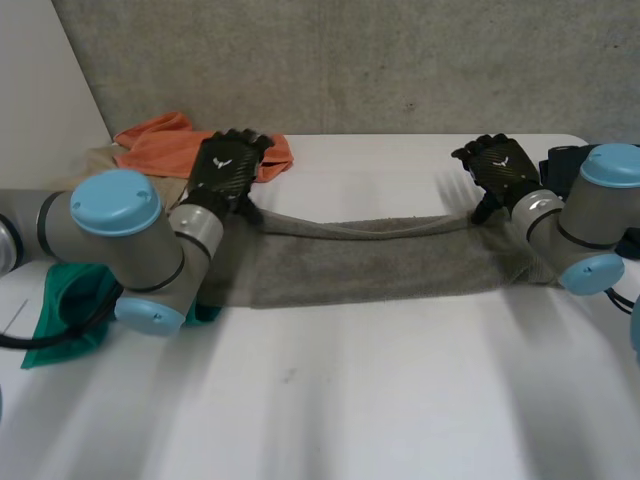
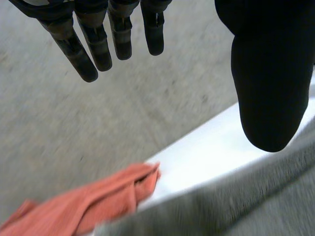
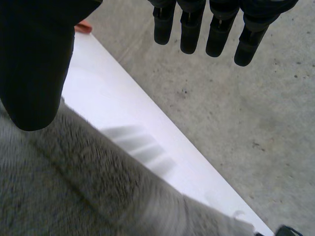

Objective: Fold the laundry.

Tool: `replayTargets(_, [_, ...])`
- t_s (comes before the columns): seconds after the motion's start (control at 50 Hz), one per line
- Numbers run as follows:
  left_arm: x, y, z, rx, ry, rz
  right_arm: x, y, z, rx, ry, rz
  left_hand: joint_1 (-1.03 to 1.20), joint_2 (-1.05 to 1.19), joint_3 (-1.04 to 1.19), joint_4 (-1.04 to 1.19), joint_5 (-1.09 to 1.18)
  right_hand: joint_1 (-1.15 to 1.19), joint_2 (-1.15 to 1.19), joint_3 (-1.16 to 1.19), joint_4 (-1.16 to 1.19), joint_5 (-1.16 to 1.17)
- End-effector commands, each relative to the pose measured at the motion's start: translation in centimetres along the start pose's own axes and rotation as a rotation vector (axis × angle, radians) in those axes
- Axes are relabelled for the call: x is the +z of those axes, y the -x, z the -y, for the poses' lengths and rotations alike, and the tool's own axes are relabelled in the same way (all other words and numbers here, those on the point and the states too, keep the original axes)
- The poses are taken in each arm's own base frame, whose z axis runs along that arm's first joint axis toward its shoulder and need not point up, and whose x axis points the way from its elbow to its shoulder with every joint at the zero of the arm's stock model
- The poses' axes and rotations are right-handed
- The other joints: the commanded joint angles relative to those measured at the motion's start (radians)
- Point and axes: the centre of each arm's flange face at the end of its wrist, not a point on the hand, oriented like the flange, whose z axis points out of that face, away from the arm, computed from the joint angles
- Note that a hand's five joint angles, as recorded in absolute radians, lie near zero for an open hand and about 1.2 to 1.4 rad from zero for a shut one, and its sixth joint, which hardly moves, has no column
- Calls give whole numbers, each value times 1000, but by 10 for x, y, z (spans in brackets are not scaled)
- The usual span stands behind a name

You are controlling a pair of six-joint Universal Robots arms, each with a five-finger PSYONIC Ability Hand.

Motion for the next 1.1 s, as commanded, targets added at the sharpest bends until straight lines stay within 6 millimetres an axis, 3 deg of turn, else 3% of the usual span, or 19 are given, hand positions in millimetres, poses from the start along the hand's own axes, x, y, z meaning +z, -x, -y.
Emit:
replayTargets(0.02, [23,-12,1,20,-31,-104,11,8,-9,31,11,14,-34,-31,-41,-30,-12,-37,-24,-21,-30,5])
replayTargets(0.24, [44,-24,-38,135,68,-188,19,14,-22,41,63,9,-51,-49,-59,-47,-30,-37,-24,-21,-30,5])
replayTargets(0.36, [58,-24,-55,219,30,-190,33,11,-23,-4,-50,-55,-54,-52,-62,-50,-33,-58,-44,-41,-50,-16])
replayTargets(0.48, [86,-19,-58,315,-127,-114,53,9,-12,-60,-296,-159,-19,-16,-27,-15,2,-76,-62,-59,-68,-33])
replayTargets(0.56, [95,-4,-48,315,-146,0,52,13,-13,-40,-286,-154,-19,-16,-27,-15,2,-84,-71,-68,-77,-42])
replayTargets(0.72, [84,3,-21,236,-125,-4,37,0,-2,23,-173,-126,-25,-22,-33,-21,-4,-87,-74,-71,-80,-45])
replayTargets(0.84, [71,-3,-16,174,-122,-66,24,-7,4,74,-84,-95,-51,-49,-59,-47,-30,-84,-71,-68,-77,-42])
replayTargets(0.98, [56,-19,-33,151,-41,-170,14,-6,-7,115,44,-89,-57,-54,-65,-53,-36,-84,-71,-68,-77,-42])
replayTargets(1.1, [58,-25,-58,188,8,-211,18,3,-20,117,47,-76,-57,-54,-65,-53,-36,-84,-71,-68,-77,-42])
